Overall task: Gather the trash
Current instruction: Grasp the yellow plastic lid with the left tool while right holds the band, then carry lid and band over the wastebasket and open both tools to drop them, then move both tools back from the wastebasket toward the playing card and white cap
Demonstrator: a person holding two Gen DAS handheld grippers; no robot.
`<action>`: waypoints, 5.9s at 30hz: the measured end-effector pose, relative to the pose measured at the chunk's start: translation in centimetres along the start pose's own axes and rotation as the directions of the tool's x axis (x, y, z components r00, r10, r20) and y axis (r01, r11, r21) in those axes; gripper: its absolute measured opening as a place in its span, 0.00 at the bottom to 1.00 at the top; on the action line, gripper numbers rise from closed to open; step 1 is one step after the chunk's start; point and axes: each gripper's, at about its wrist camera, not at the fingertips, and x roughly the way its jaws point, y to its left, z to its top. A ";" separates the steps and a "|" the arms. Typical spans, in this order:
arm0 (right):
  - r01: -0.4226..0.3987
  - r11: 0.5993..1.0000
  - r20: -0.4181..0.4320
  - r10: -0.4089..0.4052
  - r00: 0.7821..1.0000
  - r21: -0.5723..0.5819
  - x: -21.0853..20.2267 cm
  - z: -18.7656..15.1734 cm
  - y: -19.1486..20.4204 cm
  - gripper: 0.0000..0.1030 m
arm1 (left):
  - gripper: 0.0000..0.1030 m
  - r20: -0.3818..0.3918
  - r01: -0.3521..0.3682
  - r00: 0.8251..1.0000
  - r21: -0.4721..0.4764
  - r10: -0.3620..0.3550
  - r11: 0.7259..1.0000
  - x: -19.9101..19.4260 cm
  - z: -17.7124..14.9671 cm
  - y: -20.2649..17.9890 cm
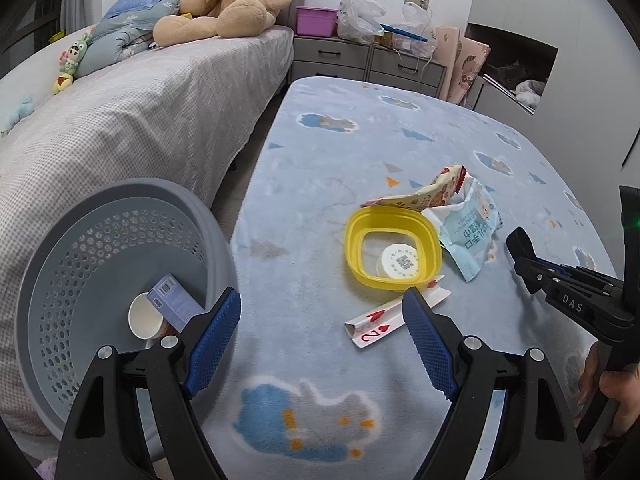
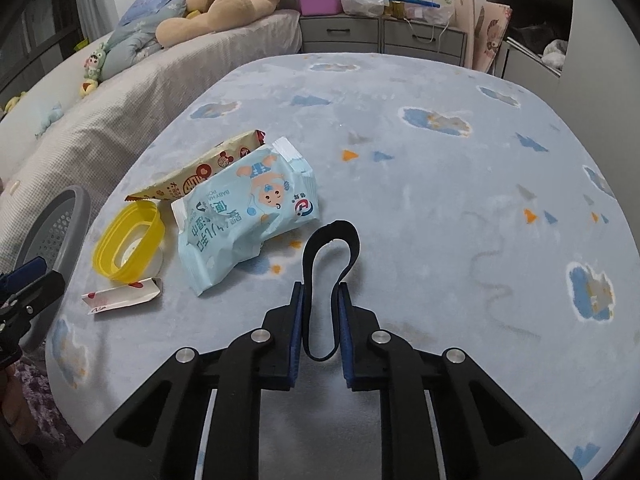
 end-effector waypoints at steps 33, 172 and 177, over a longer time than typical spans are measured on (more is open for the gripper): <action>-0.074 0.996 0.029 0.073 0.997 0.048 -1.4 0.5 -0.8 0.16 | 0.77 -0.166 0.125 0.980 0.093 -0.108 0.988 6.3 3.6 -3.9; -0.446 0.854 -0.025 0.457 0.889 -0.269 -0.9 1.7 26.5 0.43 | 0.75 0.080 -0.284 0.944 -0.289 0.319 0.914 -7.2 -1.9 18.1; -0.433 0.865 -0.011 0.445 0.895 -0.254 -1.5 1.5 25.4 0.47 | 0.75 0.087 -0.272 0.948 -0.270 0.305 0.924 -7.0 -1.8 17.1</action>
